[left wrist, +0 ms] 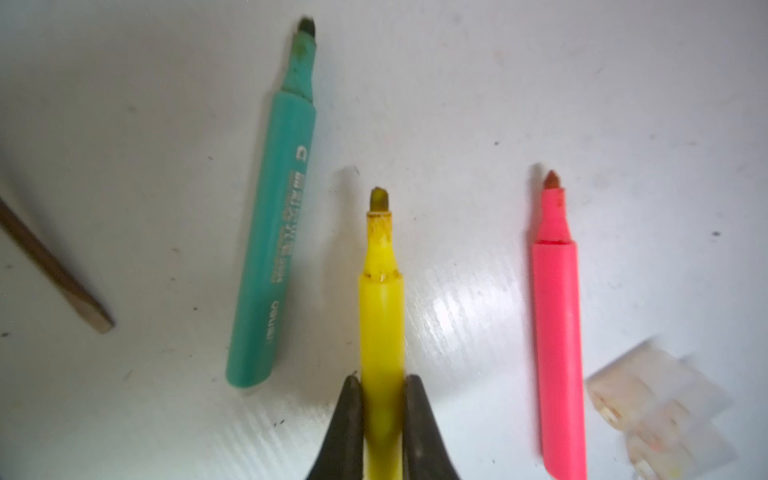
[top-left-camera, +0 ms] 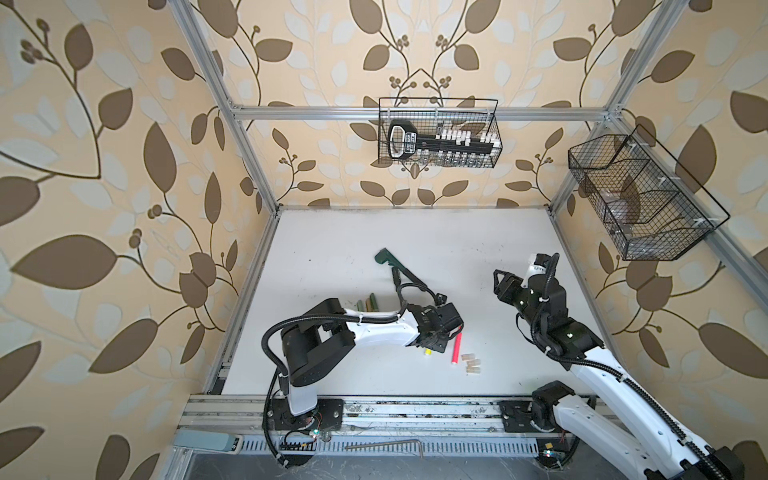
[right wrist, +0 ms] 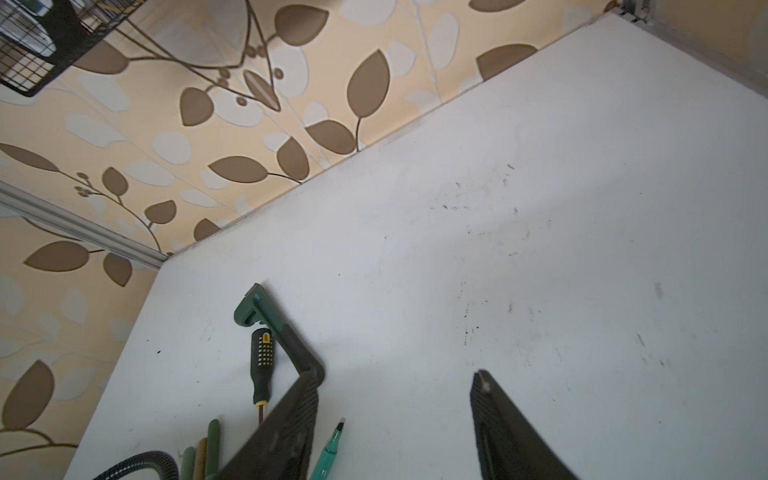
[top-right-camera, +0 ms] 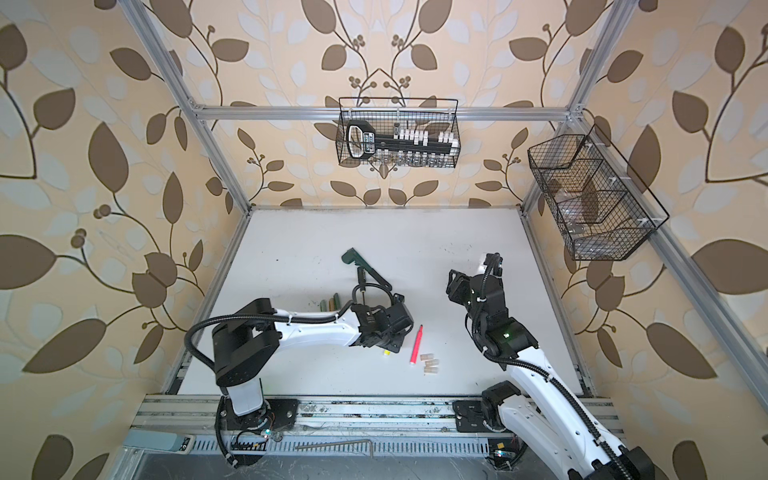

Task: Insert the pens into the pen caps
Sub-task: 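Lift the yellow highlighter upright with the left gripper while the right gripper approaches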

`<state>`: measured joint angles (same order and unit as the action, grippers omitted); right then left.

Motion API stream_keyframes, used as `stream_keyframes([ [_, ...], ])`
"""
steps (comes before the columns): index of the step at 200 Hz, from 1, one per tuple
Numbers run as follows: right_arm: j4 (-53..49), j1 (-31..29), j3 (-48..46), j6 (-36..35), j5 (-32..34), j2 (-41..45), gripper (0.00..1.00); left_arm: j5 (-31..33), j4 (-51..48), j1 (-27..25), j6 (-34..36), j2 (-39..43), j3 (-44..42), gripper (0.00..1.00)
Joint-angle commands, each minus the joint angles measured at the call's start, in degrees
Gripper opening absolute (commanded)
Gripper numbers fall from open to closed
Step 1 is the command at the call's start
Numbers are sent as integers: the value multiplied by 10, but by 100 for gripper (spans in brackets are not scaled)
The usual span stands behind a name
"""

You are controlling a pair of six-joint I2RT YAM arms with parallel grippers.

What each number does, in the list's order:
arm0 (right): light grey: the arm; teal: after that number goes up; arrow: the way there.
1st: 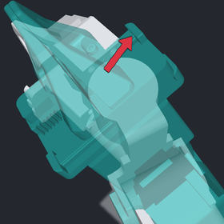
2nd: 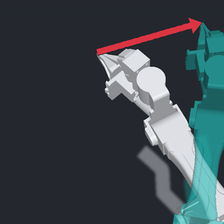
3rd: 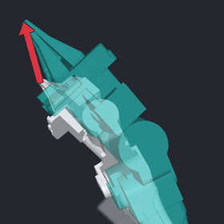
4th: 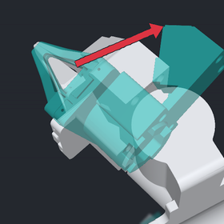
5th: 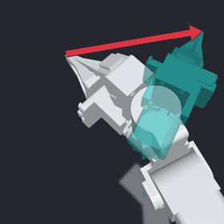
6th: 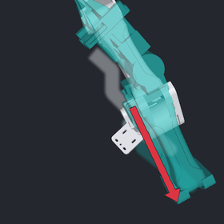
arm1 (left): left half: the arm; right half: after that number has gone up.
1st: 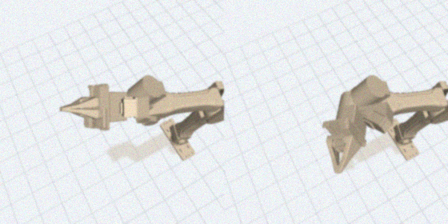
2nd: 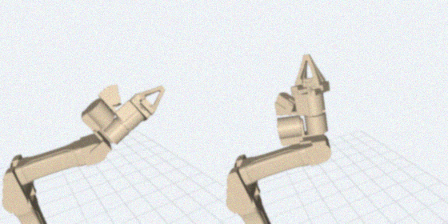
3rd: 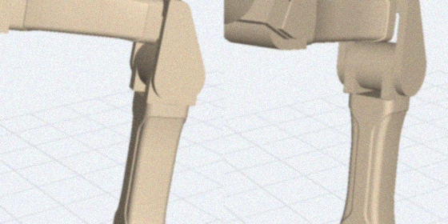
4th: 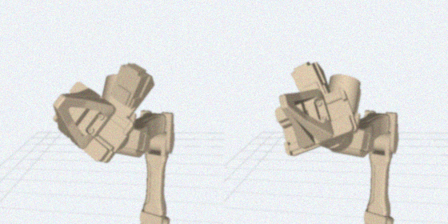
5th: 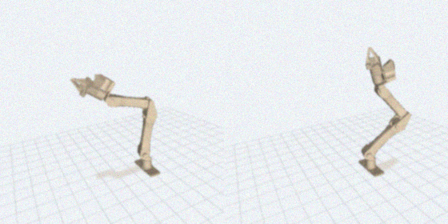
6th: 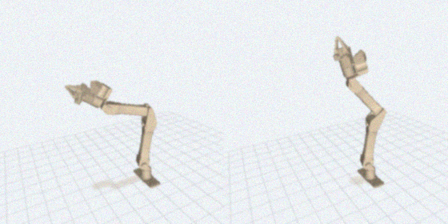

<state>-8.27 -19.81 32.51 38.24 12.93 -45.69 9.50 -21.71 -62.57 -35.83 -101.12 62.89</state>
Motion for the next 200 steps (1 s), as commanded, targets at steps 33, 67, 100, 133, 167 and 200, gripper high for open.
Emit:
stream_keyframes([
  [33,148,0,-65,48,-184,-20,55,66,145,1,54,168,-97,0],
  [67,256,-40,-97,66,-241,-25,57,83,180,1,61,219,-133,0],
  [100,304,-114,-93,50,-237,-36,58,76,216,2,72,255,-163,0],
  [133,318,-167,-86,44,-219,-60,59,93,231,1,82,287,-184,0],
  [167,328,-193,-75,44,-217,-99,59,97,246,1,89,301,-198,0],
  [200,322,-224,-56,30,-202,-134,58,92,251,2,91,300,-198,0],
])
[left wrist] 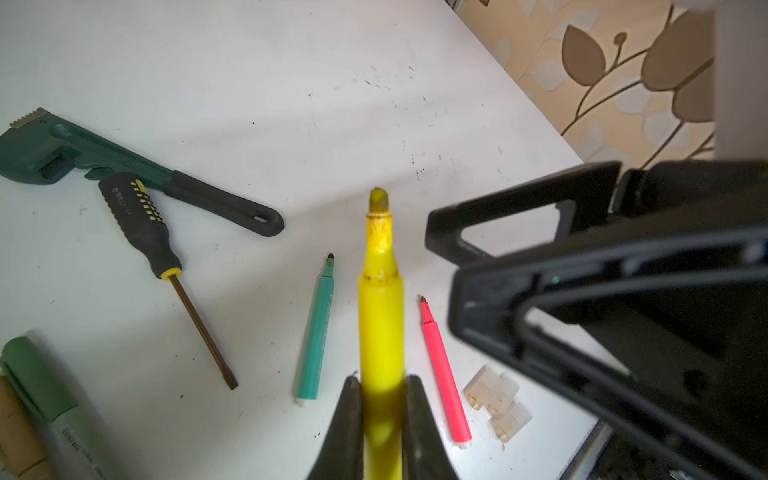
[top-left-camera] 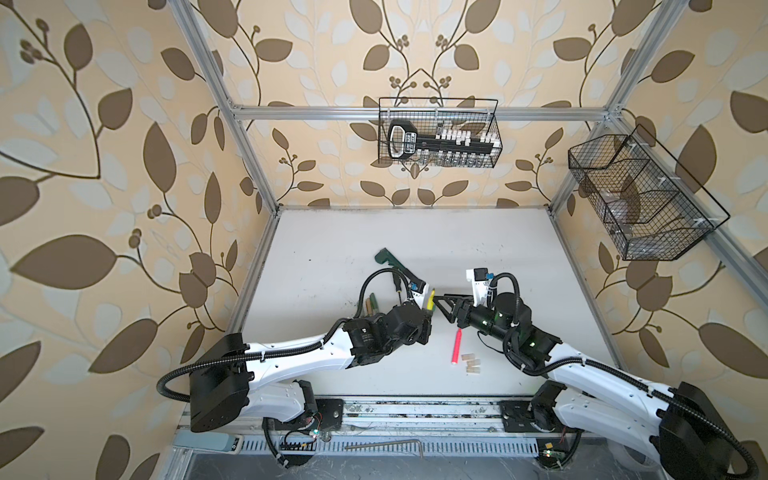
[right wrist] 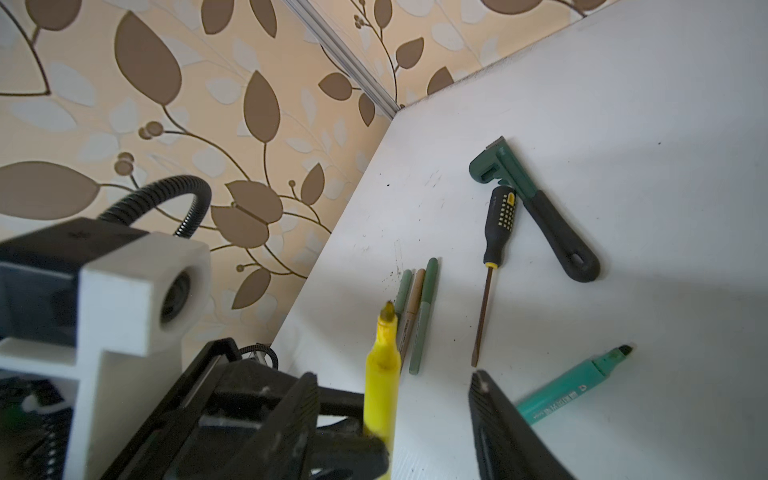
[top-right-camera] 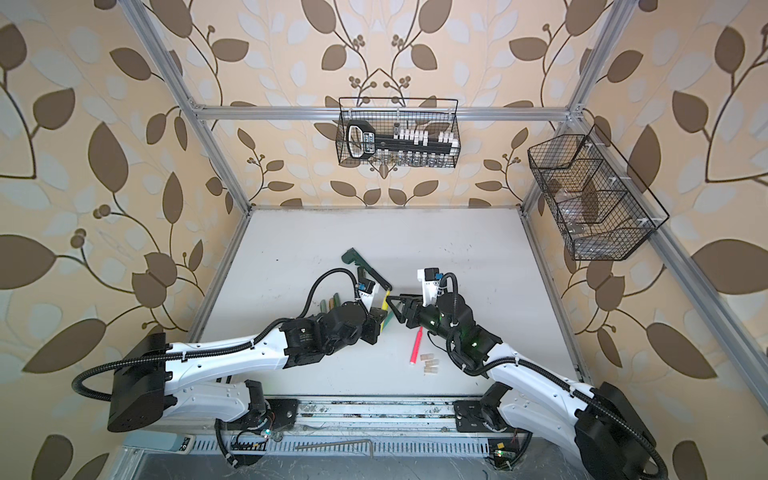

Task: Insert the pens into the pen caps
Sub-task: 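Lift the yellow highlighter upright with the left gripper while the right gripper approaches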

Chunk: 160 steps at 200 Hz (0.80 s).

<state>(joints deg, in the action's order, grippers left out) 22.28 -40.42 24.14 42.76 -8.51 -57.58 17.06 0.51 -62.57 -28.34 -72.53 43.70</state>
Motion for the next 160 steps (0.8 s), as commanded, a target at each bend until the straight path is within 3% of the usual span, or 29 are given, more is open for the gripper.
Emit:
stream_keyframes([
  [1,16,-19,28,-15,12,-17,58,16,29,2,16,14,-6,0],
  [65,24,-28,46,-8,2,-77,36,-9,44,2,23,20,-13,0],
  [100,22,-26,46,-2,4,-79,13,-14,42,1,24,13,-10,0],
  [124,23,-21,42,8,-1,-71,0,-16,43,1,23,10,-10,21],
  [142,27,-16,38,15,-8,-63,0,-19,41,1,24,1,-4,33],
  [160,35,-13,29,20,-13,-51,0,-21,37,2,23,-10,2,37],
])
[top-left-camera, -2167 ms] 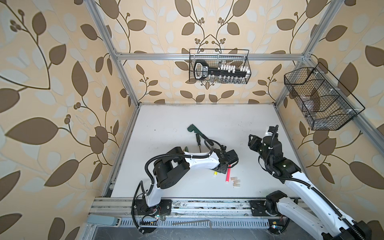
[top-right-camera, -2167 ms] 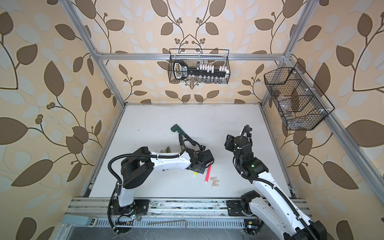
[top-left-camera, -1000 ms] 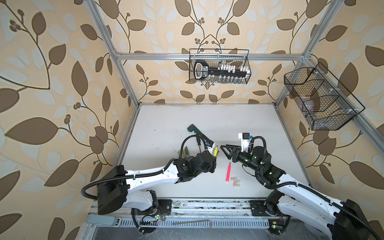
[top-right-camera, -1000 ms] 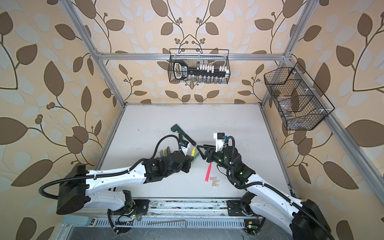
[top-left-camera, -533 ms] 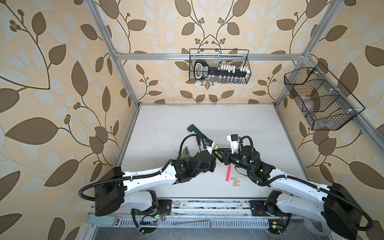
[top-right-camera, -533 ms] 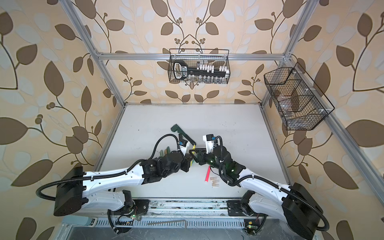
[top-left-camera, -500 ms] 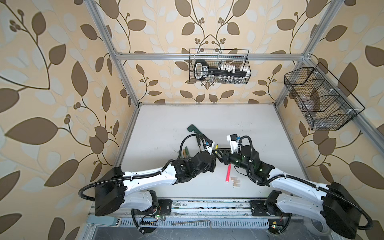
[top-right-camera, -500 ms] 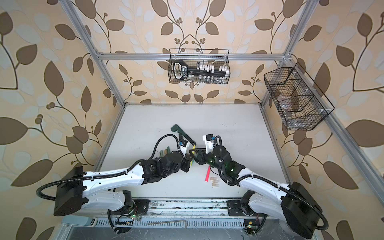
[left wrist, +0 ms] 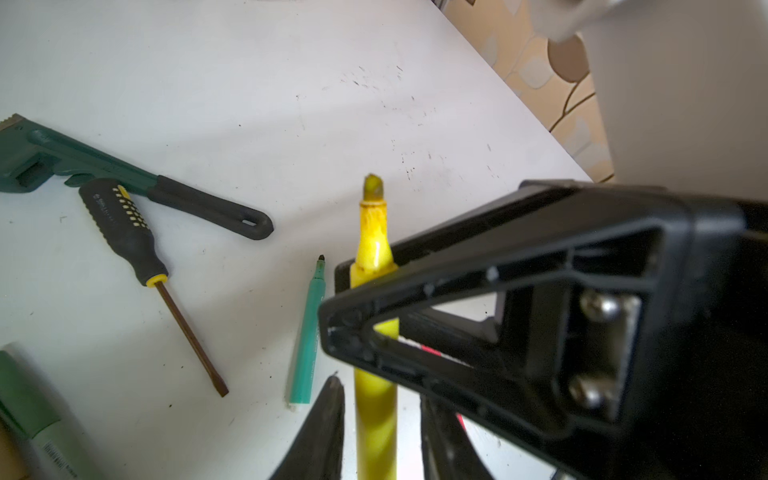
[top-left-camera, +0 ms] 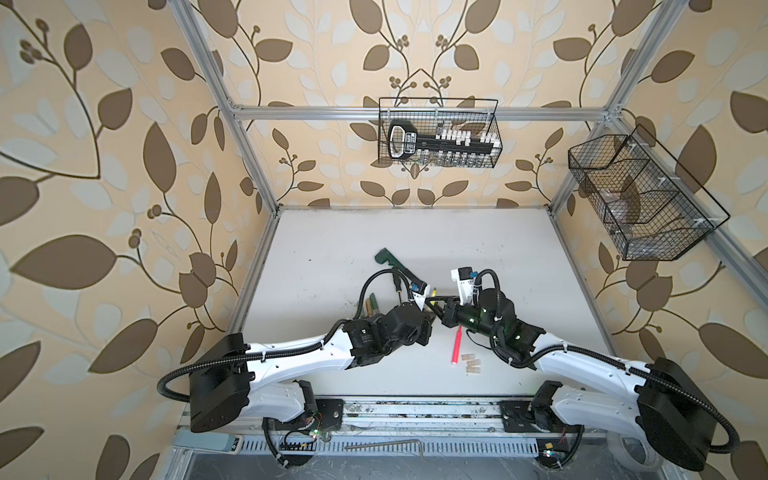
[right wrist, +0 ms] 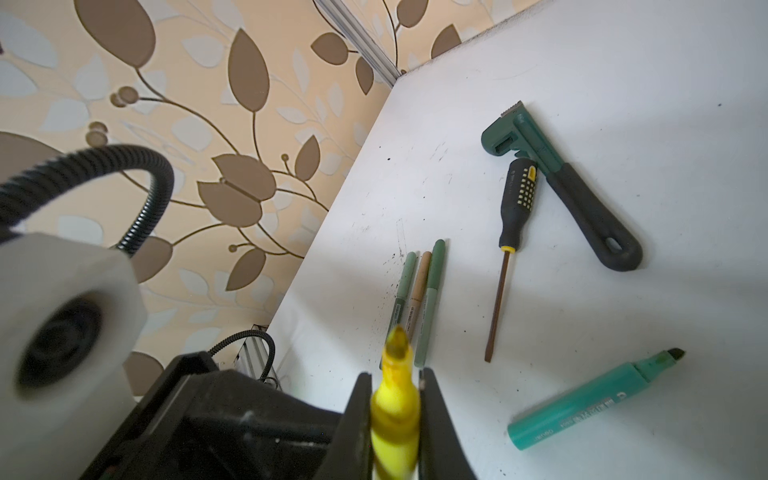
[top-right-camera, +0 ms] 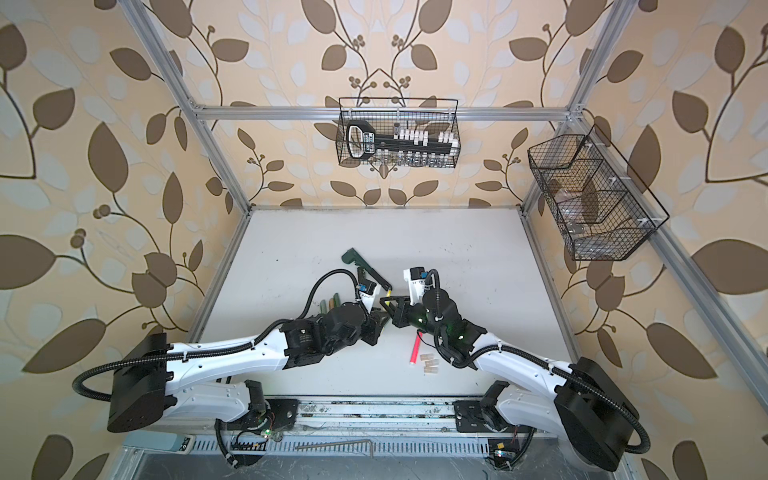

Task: Insert the pens into the pen caps
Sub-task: 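Lift the yellow highlighter upright with the left gripper while the right gripper approaches, then move the right gripper down to the translucent caps near the pink highlighter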

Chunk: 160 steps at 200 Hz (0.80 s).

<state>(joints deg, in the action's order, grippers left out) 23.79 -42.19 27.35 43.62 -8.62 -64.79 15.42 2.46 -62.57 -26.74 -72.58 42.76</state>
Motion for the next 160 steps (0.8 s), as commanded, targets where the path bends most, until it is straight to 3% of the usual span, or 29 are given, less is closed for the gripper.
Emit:
stream_keyframes([
  [1,21,6,-3,12,-13,22,0,-5,18,1,7,-10,12,37],
  [51,33,9,-16,22,-20,48,0,-6,22,1,10,-17,14,41],
  [122,55,-10,-16,30,-23,21,0,4,32,1,20,-1,4,41],
  [160,48,-23,-11,21,-12,26,0,5,33,1,23,2,3,33],
])
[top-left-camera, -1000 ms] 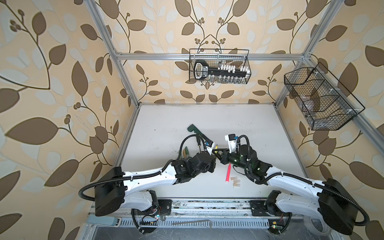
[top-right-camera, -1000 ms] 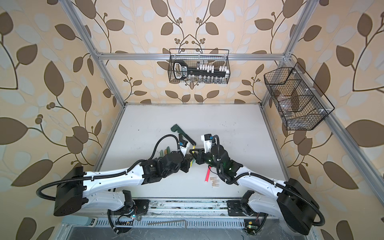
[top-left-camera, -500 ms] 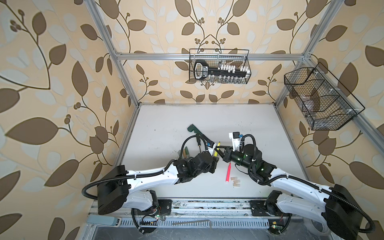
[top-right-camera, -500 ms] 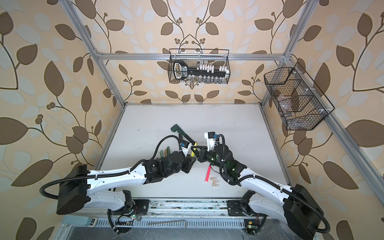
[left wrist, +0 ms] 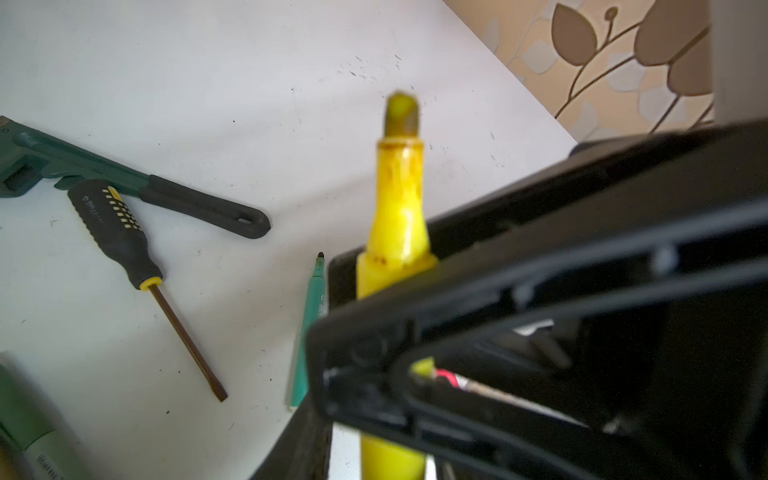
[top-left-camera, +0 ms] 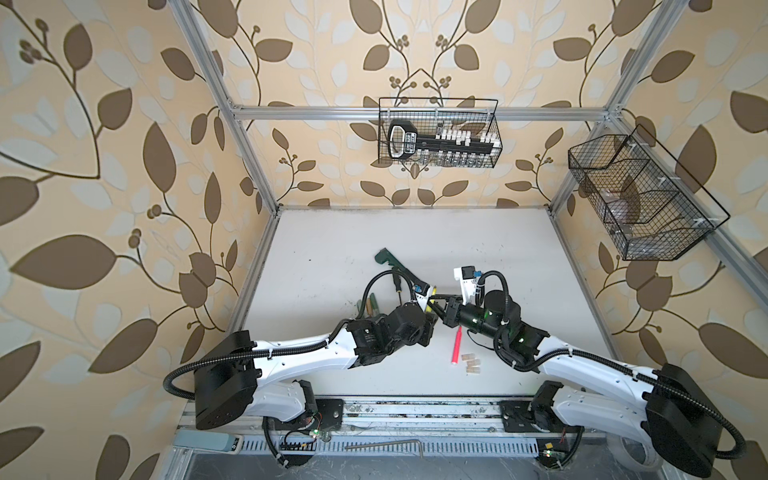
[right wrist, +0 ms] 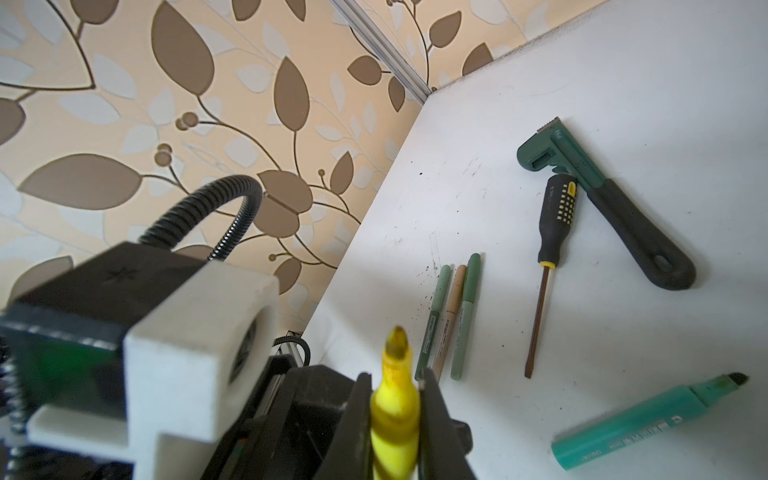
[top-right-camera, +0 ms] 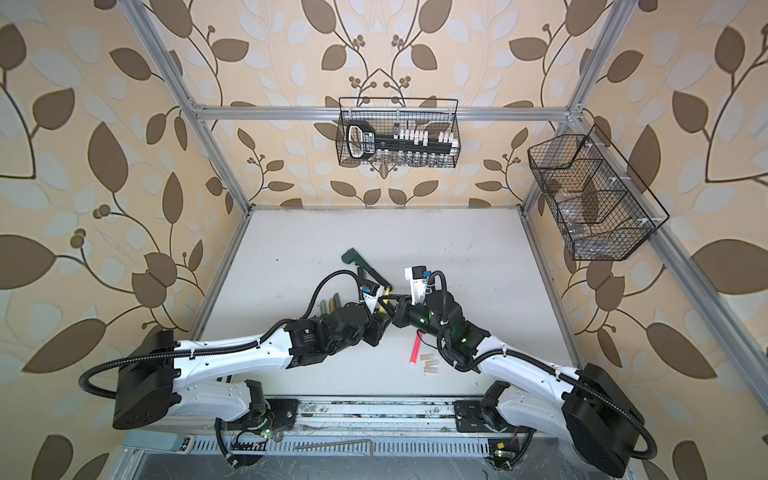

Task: Insert the pens into the pen caps
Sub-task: 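Move the right gripper down to the translucent caps near the pink highlighter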

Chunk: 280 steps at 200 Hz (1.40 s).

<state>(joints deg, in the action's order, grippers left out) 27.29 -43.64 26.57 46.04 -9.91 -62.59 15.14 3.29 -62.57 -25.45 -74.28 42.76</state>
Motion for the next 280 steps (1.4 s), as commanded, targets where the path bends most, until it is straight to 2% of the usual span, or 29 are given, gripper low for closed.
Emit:
stream_keyframes([
  [1,12,-9,-3,-3,1,4,0,8,25,1,10,19,3,33],
  [17,6,-9,-2,-6,5,8,0,9,26,2,10,20,2,25],
  [30,0,-9,-1,-10,7,11,0,10,27,2,9,22,1,14],
  [47,-14,-9,2,-18,20,18,16,15,26,2,8,23,0,0],
  [82,-76,-7,13,-36,64,50,36,28,26,2,8,19,1,0],
  [105,-123,-8,19,-49,107,89,44,49,36,2,13,22,-6,0],
  [120,-192,-15,37,-65,182,122,44,77,53,2,24,22,-17,0],
  [134,-304,-20,61,-53,262,149,46,111,86,2,35,18,-38,0],
  [145,-381,-17,72,-35,284,171,45,134,108,2,32,16,-54,0],
  [160,-463,-19,75,-13,292,204,42,134,105,4,23,16,-57,0],
  [178,-536,-37,56,10,296,251,40,93,96,5,28,25,-56,0],
  [192,-583,-54,41,21,297,274,35,56,118,5,35,41,-71,0],
  [212,-648,-73,24,43,302,274,29,45,128,5,35,57,-83,0],
  [225,-662,-79,8,54,289,263,20,42,123,5,33,61,-83,0],
  [246,-649,-93,-16,59,271,233,12,35,123,5,33,65,-83,0],
  [280,-640,-109,-27,64,273,168,6,38,113,5,30,63,-79,0],
])
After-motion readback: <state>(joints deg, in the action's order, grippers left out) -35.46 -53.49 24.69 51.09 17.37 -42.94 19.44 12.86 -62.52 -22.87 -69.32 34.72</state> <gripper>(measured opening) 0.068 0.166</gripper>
